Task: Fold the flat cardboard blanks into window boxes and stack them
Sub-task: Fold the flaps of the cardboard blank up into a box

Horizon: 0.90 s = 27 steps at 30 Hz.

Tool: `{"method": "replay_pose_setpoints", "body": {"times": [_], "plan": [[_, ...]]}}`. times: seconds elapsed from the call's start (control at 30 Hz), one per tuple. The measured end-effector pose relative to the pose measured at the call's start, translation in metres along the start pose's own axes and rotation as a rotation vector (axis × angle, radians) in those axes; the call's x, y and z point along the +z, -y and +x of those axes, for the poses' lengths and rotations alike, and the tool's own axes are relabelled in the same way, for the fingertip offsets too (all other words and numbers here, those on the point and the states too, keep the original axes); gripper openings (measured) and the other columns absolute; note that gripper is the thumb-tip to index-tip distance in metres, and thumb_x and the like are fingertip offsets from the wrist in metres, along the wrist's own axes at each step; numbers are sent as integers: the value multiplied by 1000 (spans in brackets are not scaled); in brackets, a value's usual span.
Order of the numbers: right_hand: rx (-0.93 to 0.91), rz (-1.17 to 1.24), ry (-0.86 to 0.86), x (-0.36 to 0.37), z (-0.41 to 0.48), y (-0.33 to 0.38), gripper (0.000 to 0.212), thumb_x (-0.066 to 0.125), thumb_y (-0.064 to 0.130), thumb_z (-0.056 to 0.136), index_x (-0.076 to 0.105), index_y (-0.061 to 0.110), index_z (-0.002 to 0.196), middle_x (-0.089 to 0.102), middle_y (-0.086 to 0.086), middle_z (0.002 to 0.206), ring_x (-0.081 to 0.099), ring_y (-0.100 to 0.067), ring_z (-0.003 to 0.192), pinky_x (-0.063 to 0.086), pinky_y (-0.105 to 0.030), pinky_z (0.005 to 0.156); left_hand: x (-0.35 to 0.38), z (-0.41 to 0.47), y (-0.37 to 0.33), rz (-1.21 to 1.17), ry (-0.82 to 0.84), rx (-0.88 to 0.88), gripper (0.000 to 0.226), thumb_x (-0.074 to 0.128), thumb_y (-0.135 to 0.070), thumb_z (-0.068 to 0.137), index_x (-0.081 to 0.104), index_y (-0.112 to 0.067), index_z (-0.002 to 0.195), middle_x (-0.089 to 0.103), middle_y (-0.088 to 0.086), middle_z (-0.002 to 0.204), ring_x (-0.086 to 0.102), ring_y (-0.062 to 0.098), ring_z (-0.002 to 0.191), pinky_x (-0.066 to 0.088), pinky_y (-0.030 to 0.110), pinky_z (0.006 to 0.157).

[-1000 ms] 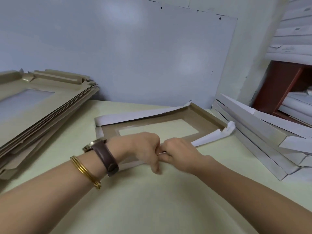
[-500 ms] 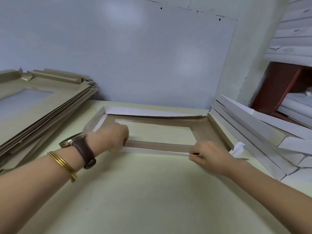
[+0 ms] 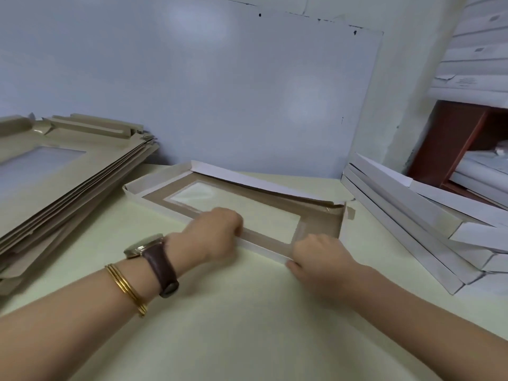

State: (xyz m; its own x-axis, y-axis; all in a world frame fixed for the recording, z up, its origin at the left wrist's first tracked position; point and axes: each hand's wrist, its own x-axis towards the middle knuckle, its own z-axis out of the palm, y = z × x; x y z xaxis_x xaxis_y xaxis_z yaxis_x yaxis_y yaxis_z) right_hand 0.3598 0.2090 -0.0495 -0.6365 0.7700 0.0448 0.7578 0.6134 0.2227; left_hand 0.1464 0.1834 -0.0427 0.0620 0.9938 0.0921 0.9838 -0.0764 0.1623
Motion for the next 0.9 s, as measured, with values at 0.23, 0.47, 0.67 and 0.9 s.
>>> {"method": "replay_pose_setpoints", "body": {"times": [0.23, 0.47, 0.67, 0.9], "plan": [[-29, 290, 11, -14, 13, 54, 40, 39, 41, 101, 37, 12, 72, 57, -14, 85, 50, -30, 74, 32, -31, 62, 4, 6, -18, -101, 69, -118, 36, 59, -20, 84, 40, -11, 55, 41, 3, 57, 41, 20, 55, 28, 28, 47], [4, 523, 56, -21, 10, 2, 49, 38, 42, 97, 40, 8, 62, 44, -4, 63, 43, -21, 62, 33, -35, 60, -5, 5, 31, -123, 41, -161, 26, 57, -2, 77, 72, -5, 98, 70, 7, 104, 63, 22, 97, 52, 29, 80], [25, 576, 137, -15, -7, -50, 50, 45, 46, 97, 29, 17, 60, 32, 2, 63, 30, -8, 48, 32, -16, 43, 7, 10, 65, -153, -94, -171, 25, 54, 1, 84, 72, -14, 93, 64, 2, 107, 52, 15, 90, 36, 16, 76], [-115, 267, 139, -8, -24, -61, 34, 58, 43, 82, 48, 13, 71, 50, -1, 65, 44, -13, 59, 38, -31, 57, 15, 10, 72, -142, -161, -130, 16, 59, -7, 86, 72, -13, 93, 58, 7, 111, 55, 20, 98, 38, 19, 83]]}}
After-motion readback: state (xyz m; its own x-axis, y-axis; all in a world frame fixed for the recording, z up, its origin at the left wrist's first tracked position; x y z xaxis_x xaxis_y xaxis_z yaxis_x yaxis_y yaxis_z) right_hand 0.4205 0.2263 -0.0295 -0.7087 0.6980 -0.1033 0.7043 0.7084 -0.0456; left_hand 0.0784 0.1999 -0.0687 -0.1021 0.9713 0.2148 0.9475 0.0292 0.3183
